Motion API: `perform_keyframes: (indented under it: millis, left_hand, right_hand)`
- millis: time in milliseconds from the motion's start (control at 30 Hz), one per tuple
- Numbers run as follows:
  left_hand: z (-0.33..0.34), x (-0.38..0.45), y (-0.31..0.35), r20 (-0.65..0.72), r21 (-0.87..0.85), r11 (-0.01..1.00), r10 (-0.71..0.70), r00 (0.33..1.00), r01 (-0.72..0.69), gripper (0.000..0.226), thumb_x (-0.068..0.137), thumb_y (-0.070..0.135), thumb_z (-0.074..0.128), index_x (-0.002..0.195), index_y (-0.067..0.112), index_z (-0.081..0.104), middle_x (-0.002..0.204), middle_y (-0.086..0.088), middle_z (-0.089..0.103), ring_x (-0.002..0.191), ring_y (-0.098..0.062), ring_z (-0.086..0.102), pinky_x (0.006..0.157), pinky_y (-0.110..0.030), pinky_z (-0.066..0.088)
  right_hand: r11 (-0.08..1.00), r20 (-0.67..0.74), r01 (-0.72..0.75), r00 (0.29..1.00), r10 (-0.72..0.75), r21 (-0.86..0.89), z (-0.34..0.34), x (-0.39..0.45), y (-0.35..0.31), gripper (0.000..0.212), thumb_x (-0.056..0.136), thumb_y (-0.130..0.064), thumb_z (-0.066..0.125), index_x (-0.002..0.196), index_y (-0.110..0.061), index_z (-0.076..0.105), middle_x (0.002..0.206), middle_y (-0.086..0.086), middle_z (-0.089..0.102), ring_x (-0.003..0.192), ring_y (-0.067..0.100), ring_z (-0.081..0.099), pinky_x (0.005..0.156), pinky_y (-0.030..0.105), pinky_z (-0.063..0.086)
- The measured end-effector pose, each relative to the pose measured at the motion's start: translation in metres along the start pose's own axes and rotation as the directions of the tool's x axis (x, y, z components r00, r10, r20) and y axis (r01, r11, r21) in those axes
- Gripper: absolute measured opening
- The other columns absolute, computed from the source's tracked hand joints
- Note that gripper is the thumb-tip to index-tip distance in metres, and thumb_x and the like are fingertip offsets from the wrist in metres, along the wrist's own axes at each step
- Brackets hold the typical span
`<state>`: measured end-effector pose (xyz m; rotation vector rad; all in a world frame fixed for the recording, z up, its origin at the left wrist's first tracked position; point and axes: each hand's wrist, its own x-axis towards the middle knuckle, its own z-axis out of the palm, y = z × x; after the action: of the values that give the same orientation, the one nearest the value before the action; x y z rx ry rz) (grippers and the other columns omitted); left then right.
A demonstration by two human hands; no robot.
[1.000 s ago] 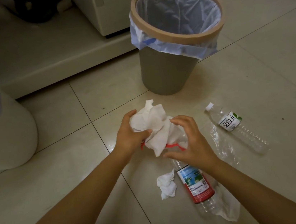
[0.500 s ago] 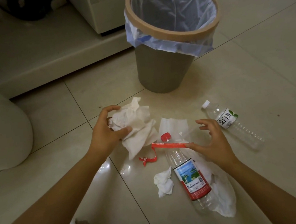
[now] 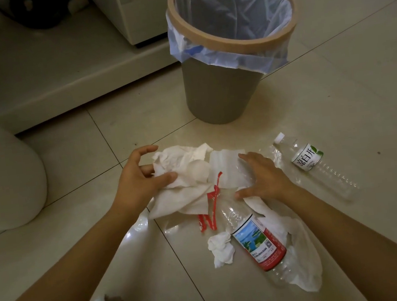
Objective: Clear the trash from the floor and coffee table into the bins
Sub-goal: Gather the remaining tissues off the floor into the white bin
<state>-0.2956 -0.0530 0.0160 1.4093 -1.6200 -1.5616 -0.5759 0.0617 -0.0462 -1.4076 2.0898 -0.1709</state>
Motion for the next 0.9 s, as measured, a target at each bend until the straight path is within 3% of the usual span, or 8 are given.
perform_keyframes:
  millis: [67,167,333,400,500,600,733,900]
  left_hand:
    - [-0.003,-0.001,0.001,0.003,0.008,1.0,-0.008,1.0,0.008,0.061,0.067,0.02,0.084,0.113,0.042,0.051,0.077,0.003,0.074,0.069,-0.01,0.071,0.053,-0.016,0.052]
    - [-0.007,-0.002,0.003,0.021,0.01,1.0,-0.029,0.999,0.029,0.056,0.068,0.019,0.083,0.111,0.039,0.054,0.077,0.0,0.075,0.07,-0.013,0.071,0.059,-0.022,0.052]
    - [-0.012,-0.004,0.003,0.03,0.025,0.999,-0.024,0.999,0.023,0.042,0.069,0.016,0.083,0.101,0.032,0.061,0.074,0.002,0.074,0.067,-0.011,0.07,0.057,-0.017,0.052]
    - [-0.013,-0.005,0.003,0.034,0.052,0.999,-0.017,0.999,0.015,0.041,0.068,0.018,0.083,0.099,0.033,0.061,0.072,0.003,0.074,0.066,-0.01,0.07,0.056,-0.015,0.051]
    - [-0.015,-0.005,0.003,0.07,0.089,0.996,-0.018,0.997,0.012,0.046,0.069,0.018,0.083,0.106,0.031,0.06,0.077,0.001,0.074,0.071,-0.014,0.071,0.066,-0.025,0.055]
    - [-0.018,-0.007,0.003,0.086,0.109,0.994,-0.009,0.996,0.0,0.051,0.067,0.016,0.084,0.108,0.032,0.058,0.079,0.001,0.074,0.071,-0.014,0.071,0.062,-0.021,0.055]
    - [-0.025,-0.011,0.004,0.089,0.131,0.991,0.001,0.996,-0.013,0.052,0.067,0.018,0.084,0.107,0.037,0.057,0.081,0.002,0.074,0.071,-0.012,0.07,0.064,-0.024,0.058]
    - [-0.039,-0.018,0.007,0.066,0.164,0.986,0.024,0.998,-0.034,0.051,0.066,0.023,0.084,0.103,0.043,0.056,0.084,0.003,0.073,0.074,-0.007,0.068,0.063,-0.018,0.056]
  right_hand:
    - [0.996,0.069,0.033,0.997,-0.028,-0.08,-0.003,0.005,-0.002,0.118,0.056,-0.059,0.081,0.149,-0.036,0.013,0.159,-0.003,0.006,0.144,0.025,0.01,0.111,0.056,0.024]
    - [0.98,0.116,0.091,0.991,-0.071,-0.178,0.0,0.01,-0.005,0.11,0.063,-0.051,0.08,0.148,-0.041,0.011,0.159,-0.006,0.002,0.145,0.022,0.005,0.11,0.061,0.021]
    - [0.942,0.133,0.168,0.982,-0.134,-0.291,0.011,0.012,-0.008,0.084,0.079,-0.038,0.067,0.146,-0.043,0.017,0.159,-0.004,0.003,0.144,0.025,0.003,0.103,0.055,0.037]
    - [0.914,0.12,0.206,0.977,-0.174,-0.349,0.013,0.011,-0.009,0.074,0.082,-0.039,0.063,0.145,-0.043,0.024,0.159,-0.003,0.008,0.142,0.027,0.01,0.098,0.049,0.043]
    - [0.867,0.095,0.26,0.965,-0.243,-0.426,0.013,0.011,-0.009,0.063,0.085,-0.041,0.06,0.142,-0.04,0.034,0.154,-0.003,0.022,0.131,0.026,0.03,0.087,0.038,0.046]
    - [0.855,0.066,0.288,0.955,-0.288,-0.432,0.011,0.012,-0.014,0.051,0.089,-0.038,0.058,0.137,-0.036,0.044,0.145,-0.004,0.036,0.117,0.024,0.042,0.08,0.034,0.047]
    - [0.854,-0.001,0.294,0.945,-0.326,-0.429,0.013,0.008,-0.024,0.029,0.093,-0.033,0.053,0.12,-0.029,0.062,0.135,-0.004,0.047,0.108,0.021,0.047,0.074,0.03,0.048]
    - [0.829,-0.021,0.258,0.951,-0.308,-0.496,0.018,0.007,-0.031,0.03,0.092,-0.025,0.053,0.121,-0.021,0.062,0.134,-0.004,0.05,0.109,0.019,0.05,0.077,0.027,0.049]
